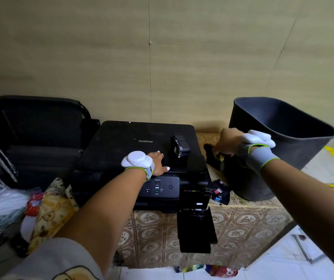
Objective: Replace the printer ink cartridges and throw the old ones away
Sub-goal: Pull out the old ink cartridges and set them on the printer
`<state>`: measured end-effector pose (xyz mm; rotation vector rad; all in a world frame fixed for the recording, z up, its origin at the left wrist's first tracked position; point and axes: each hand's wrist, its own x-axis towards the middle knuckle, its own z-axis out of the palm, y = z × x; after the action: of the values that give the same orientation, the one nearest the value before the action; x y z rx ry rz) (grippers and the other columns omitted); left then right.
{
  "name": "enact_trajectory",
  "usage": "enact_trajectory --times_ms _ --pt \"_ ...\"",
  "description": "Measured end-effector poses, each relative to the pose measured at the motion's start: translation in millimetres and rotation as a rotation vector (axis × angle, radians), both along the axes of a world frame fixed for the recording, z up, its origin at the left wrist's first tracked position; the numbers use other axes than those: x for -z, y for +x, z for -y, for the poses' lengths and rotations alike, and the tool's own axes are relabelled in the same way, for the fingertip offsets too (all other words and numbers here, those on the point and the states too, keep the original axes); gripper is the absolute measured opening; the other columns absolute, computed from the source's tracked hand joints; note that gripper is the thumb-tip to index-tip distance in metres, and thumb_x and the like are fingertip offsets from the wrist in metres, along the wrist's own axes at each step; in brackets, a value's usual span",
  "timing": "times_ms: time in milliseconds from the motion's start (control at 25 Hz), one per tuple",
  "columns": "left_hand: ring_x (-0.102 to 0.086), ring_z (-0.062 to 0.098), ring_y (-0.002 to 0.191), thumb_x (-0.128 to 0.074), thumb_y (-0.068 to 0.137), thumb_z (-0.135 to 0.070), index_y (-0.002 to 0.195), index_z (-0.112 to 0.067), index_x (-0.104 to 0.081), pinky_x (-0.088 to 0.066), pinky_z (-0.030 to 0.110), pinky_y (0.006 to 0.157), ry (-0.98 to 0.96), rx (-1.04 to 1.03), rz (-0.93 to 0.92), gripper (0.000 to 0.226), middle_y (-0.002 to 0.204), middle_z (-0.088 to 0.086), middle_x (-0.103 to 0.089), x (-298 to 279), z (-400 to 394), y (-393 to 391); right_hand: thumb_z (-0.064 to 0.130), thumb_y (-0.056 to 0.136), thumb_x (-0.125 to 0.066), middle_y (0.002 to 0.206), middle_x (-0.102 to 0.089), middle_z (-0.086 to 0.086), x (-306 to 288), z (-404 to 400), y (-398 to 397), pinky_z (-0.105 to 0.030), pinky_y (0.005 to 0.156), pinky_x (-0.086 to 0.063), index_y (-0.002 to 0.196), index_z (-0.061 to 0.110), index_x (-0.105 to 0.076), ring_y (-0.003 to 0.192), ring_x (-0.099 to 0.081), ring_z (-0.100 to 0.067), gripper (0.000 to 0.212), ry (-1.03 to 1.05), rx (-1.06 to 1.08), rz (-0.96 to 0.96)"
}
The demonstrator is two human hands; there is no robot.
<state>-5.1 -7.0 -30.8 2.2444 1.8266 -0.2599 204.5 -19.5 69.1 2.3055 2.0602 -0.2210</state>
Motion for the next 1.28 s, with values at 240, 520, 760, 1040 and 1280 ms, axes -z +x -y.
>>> enact_trajectory --times_ms 240,520,760,1040,1280 --pt "-0.02 0.023 0.145 -0.039 0.096 -0.046 0.149 -0.007 -0.023 -0.018 0.032 0.117 0.046 0.018 -0.018 0.067 0.157 0.009 -0.021 2 -2 -1 0.033 0.067 -0.067 0.072 -0.056 -0.013 37 -15 -14 -0.031 0.059 -0.04 0.057 0.012 -0.046 0.064 -0.052 -0.032 0.031 0.22 0.094 -0.208" --pt "-0.015 0.02 0.147 -0.041 0.096 -0.046 0.15 -0.01 -0.021 -0.013 0.029 0.118 0.041 0.016 0.059 0.068 0.16 0.005 -0.015 8 -4 -7 0.038 0.071 -0.066 0.088 -0.068 -0.02 71 -33 -23 -0.03 0.061 -0.04 0.078 0.006 -0.064 0.07 -0.059 -0.034 0.033 0.172 0.105 -0.276" --pt "-0.012 0.02 0.148 -0.044 0.094 -0.047 0.15 -0.011 -0.02 -0.012 0.03 0.119 0.005 0.0 0.093 0.07 0.161 0.004 -0.011 8 -8 -9 0.037 0.073 -0.065 0.095 -0.068 -0.022 76 -47 -34 -0.031 0.063 -0.039 0.087 0.003 -0.066 0.083 -0.063 -0.038 0.037 0.185 0.095 -0.27" --pt "-0.011 0.021 0.148 -0.043 0.095 -0.047 0.15 -0.011 -0.019 -0.011 0.032 0.119 -0.016 -0.004 0.083 0.071 0.161 0.004 -0.01 8 -9 -9 0.038 0.072 -0.062 0.095 -0.068 -0.022 81 -54 -40 -0.032 0.063 -0.04 0.086 0.004 -0.065 0.082 -0.063 -0.039 0.036 0.189 0.083 -0.285" --pt "-0.009 0.02 0.149 -0.042 0.095 -0.047 0.15 -0.01 -0.018 -0.011 0.03 0.119 -0.02 -0.004 0.078 0.071 0.161 0.004 -0.009 7 -9 -9 0.049 0.073 -0.057 0.093 -0.069 -0.019 85 -54 -34 -0.031 0.063 -0.039 0.084 0.009 -0.065 0.079 -0.063 -0.036 0.043 0.178 0.07 -0.282"
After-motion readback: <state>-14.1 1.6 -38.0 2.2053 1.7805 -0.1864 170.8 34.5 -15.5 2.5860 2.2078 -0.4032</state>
